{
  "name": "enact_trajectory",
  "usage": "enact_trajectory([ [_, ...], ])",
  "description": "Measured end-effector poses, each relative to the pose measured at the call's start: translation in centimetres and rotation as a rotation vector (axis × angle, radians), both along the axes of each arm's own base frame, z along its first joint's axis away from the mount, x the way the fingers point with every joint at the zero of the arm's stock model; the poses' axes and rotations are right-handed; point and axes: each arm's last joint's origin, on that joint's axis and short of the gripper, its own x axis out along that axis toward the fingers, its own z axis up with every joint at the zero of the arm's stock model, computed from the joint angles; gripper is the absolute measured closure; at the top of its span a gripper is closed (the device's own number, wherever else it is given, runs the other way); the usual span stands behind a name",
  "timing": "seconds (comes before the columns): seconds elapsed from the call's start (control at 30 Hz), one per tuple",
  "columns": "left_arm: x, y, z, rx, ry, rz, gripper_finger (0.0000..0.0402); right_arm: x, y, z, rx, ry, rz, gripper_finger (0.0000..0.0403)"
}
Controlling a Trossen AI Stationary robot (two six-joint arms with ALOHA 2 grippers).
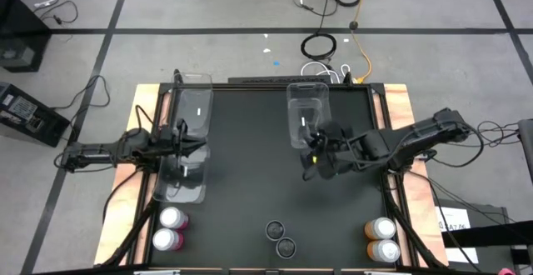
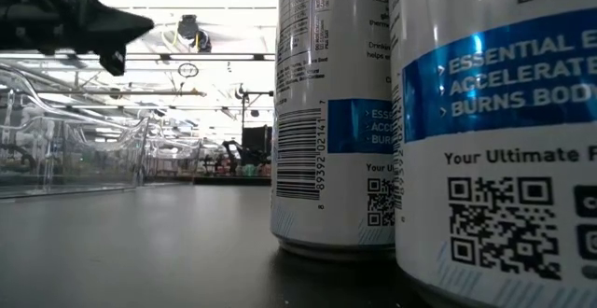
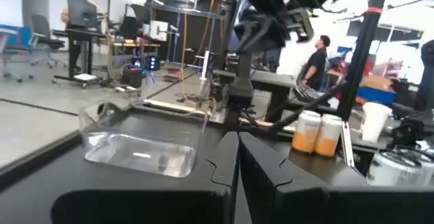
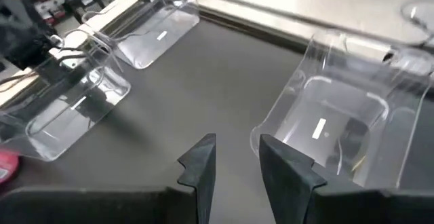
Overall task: Sort soda cans
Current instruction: Move the bottom transparent bin to the center of the table. Move the top left transparent bin to the left of the bottom transparent bin
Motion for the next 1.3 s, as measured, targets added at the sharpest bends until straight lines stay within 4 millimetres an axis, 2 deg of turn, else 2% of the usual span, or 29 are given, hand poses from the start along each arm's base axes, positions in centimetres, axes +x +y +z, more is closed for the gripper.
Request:
enact_trajectory([
  [0.13, -0.2, 0.0, 1.0, -0.004, 0.126, 0.001, 0.0377, -0.6, 1.6, -0.6, -0.067, -0.006, 0.027, 0.0296],
  [0.23, -0.4, 0.0, 2.2, -0.007, 0.166, 0.001, 0.0377, -0.8, 2.4, -2.0, -0.055, 0.008, 0.051, 0.0296],
  [0.4, -0.4, 0.0, 4.3, -0.008, 0.173, 0.000, 0.0377, -0.9, 3.5, -3.6, 0.088, 0.011, 0.102, 0.0296],
  [0.53, 0.0, 0.0, 5.4, -0.008, 0.210, -0.001, 0.0377, -0.7, 4.3, -3.7, 0.258, 0.040, 0.200, 0.0296],
  [0.63, 0.5, 0.0, 6.3, -0.011, 0.260, -0.018, 0.0377, -0.7, 5.4, -3.8, 0.153, 0.067, 0.314, 0.0296],
  [0.8, 1.3, -0.1, 8.0, -0.079, 0.372, -0.024, 0.0377, -1.4, 6.3, -4.1, -0.051, 0.063, 0.301, 0.0296],
  [0.9, 1.3, -0.1, 9.3, -0.107, 0.444, -0.018, 0.0377, -2.2, 6.6, -5.7, -0.077, 0.080, 0.284, 0.0296],
  [1.1, 1.6, 0.1, 11.6, -0.228, 0.530, 0.053, 0.0377, -4.5, 6.6, -9.7, -0.012, 0.023, 0.275, 0.0296],
  [1.3, 2.8, -0.1, 11.8, -0.400, 0.681, 0.116, 0.0377, -6.4, 5.7, -12.0, 0.038, -0.093, 0.521, 0.0296],
])
